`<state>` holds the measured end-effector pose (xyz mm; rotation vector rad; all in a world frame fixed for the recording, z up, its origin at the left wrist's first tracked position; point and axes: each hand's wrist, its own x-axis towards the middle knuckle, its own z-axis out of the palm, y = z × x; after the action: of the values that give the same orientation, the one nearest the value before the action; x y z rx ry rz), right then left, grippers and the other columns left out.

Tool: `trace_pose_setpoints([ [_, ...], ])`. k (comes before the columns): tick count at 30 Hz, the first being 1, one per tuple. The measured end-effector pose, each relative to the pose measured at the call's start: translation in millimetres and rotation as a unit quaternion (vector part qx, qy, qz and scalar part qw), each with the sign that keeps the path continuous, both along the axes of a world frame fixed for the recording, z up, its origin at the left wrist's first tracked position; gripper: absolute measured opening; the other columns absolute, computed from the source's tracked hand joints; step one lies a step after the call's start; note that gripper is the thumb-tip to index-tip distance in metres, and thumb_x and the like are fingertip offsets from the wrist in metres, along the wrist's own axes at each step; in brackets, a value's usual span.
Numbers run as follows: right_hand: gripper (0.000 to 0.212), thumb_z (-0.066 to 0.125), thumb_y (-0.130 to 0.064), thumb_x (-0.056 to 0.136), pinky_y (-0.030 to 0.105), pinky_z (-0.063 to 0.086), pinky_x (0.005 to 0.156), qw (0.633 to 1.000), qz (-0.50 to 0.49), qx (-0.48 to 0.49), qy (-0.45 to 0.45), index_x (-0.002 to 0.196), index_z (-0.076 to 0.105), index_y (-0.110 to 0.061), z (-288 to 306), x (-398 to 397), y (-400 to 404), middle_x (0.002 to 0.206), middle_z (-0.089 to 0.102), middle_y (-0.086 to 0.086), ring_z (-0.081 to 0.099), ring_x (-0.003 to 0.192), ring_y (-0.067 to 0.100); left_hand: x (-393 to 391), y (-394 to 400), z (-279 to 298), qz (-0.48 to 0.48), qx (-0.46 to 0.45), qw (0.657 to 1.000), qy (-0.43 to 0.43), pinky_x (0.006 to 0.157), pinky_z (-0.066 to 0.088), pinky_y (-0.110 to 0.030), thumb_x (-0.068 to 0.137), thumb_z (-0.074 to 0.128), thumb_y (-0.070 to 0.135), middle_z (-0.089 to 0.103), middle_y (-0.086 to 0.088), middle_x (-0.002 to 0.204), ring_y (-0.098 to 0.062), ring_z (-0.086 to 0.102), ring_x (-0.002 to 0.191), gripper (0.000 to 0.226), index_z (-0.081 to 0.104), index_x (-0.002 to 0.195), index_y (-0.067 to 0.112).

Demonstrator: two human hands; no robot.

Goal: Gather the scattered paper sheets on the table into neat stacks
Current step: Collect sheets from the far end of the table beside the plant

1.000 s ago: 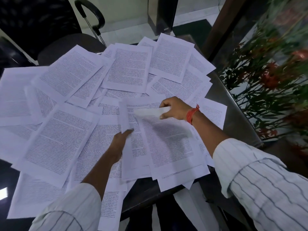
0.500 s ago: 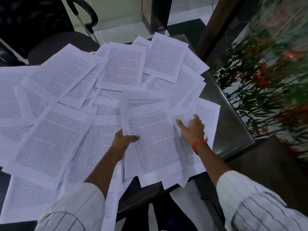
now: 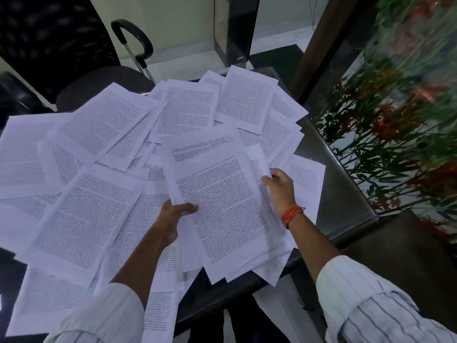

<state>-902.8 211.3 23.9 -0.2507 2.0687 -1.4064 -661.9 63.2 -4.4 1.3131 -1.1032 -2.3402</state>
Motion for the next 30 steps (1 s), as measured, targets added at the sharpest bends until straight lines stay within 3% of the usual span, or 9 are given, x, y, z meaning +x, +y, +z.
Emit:
trace_pose_setpoints([
  [3, 0.008, 0.066, -0.005, 0.086, 0.031, 0.054, 0.074, 0.994, -0.014, -0.065, -0.088, 0.088, 0.069, -0.012, 10.7, 10.4, -19.8, 0.09, 0.068, 0.008, 0.062, 0.086, 0.022, -3.1, 0.9, 10.5, -0.019, -0.024, 0.999, 0.013, 0.067, 0.061, -0.036, 0.058, 0.075, 0.002, 0.077, -0.006, 0.09, -0.026, 0.072, 0.083, 0.042, 0.07, 0.1, 0.006],
  [5, 0.01, 0.064, -0.004, 0.088, 0.036, 0.055, 0.077, 0.981, -0.017, -0.111, -0.16, 0.087, 0.069, -0.013, 20.2, 14.6, -31.5, 0.089, 0.07, 0.011, 0.065, 0.083, 0.024, -3.5, -0.1, 14.5, -0.022, -0.052, 0.998, 0.014, 0.071, 0.062, -0.036, 0.056, 0.074, 0.0, 0.078, -0.004, 0.087, -0.026, 0.071, 0.084, 0.04, 0.07, 0.096, 0.006],
  [7, 0.008, 0.062, -0.003, 0.09, 0.031, 0.054, 0.072, 0.969, -0.017, -0.149, -0.197, 0.089, 0.066, -0.009, 30.0, 17.4, -37.4, 0.083, 0.07, 0.007, 0.065, 0.075, 0.019, 0.1, -3.8, 17.0, -0.012, -0.075, 0.997, 0.018, 0.081, 0.06, -0.041, 0.054, 0.077, 0.0, 0.077, -0.006, 0.091, -0.031, 0.07, 0.091, 0.043, 0.071, 0.096, 0.003],
  [10, 0.009, 0.065, -0.014, 0.09, 0.035, 0.051, 0.084, 0.988, 0.036, -0.104, -0.104, 0.098, 0.065, -0.009, 32.1, 15.9, -33.7, 0.094, 0.068, 0.003, 0.061, 0.085, 0.014, 10.4, -11.6, 24.6, -0.016, -0.111, 0.993, 0.036, 0.085, 0.059, -0.046, 0.055, 0.08, 0.003, 0.076, -0.009, 0.099, -0.035, 0.07, 0.097, 0.047, 0.07, 0.1, 0.004],
  [15, 0.063, 0.08, -0.015, 0.079, 0.028, 0.057, 0.086, 0.979, 0.181, -0.076, -0.053, 0.133, 0.047, -0.021, 37.2, 21.3, -25.5, 0.121, 0.065, 0.003, 0.066, 0.107, 0.017, 20.6, -22.8, 42.7, 0.01, -0.154, 0.986, 0.057, 0.079, 0.06, -0.045, 0.048, 0.085, 0.018, 0.074, -0.011, 0.102, -0.033, 0.07, 0.094, 0.063, 0.068, 0.107, 0.004],
  [20, 0.046, 0.08, 0.004, 0.071, 0.032, 0.061, 0.076, 0.985, 0.116, -0.109, 0.067, 0.106, 0.059, -0.017, 67.4, 38.8, -35.5, 0.098, 0.07, 0.002, 0.07, 0.086, 0.009, 18.9, -30.4, 70.1, 0.034, -0.217, 0.968, 0.122, 0.08, 0.06, -0.043, 0.058, 0.08, -0.002, 0.076, -0.008, 0.097, -0.03, 0.07, 0.091, 0.038, 0.079, 0.092, 0.014],
  [23, 0.035, 0.079, 0.006, 0.067, 0.032, 0.06, 0.067, 0.981, 0.098, -0.116, 0.123, 0.097, 0.066, -0.004, 76.5, 50.9, -36.2, 0.09, 0.072, 0.009, 0.069, 0.077, 0.008, 23.5, -32.8, 79.4, 0.025, -0.273, 0.951, 0.143, 0.08, 0.059, -0.039, 0.064, 0.073, -0.007, 0.076, -0.001, 0.097, -0.022, 0.069, 0.093, 0.041, 0.081, 0.09, 0.023],
  [26, 0.03, 0.078, 0.012, 0.069, 0.027, 0.058, 0.064, 0.983, 0.102, -0.102, 0.115, 0.094, 0.067, 0.0, 71.9, 63.9, -32.9, 0.086, 0.072, 0.009, 0.068, 0.072, 0.004, 32.1, -30.5, 75.1, 0.028, -0.281, 0.953, 0.112, 0.08, 0.06, -0.039, 0.059, 0.084, 0.002, 0.077, 0.002, 0.098, -0.019, 0.071, 0.093, 0.041, 0.08, 0.091, 0.027],
  [30, 0.042, 0.077, 0.013, 0.07, 0.012, 0.052, 0.06, 0.983, 0.117, -0.107, 0.091, 0.096, 0.063, -0.017, 73.4, 73.9, -33.6, 0.087, 0.067, -0.006, 0.066, 0.073, -0.007, 44.1, -23.0, 71.3, 0.048, -0.284, 0.955, 0.072, 0.084, 0.06, -0.046, 0.053, 0.089, 0.023, 0.077, -0.006, 0.103, -0.028, 0.073, 0.096, 0.045, 0.078, 0.097, 0.02],
])
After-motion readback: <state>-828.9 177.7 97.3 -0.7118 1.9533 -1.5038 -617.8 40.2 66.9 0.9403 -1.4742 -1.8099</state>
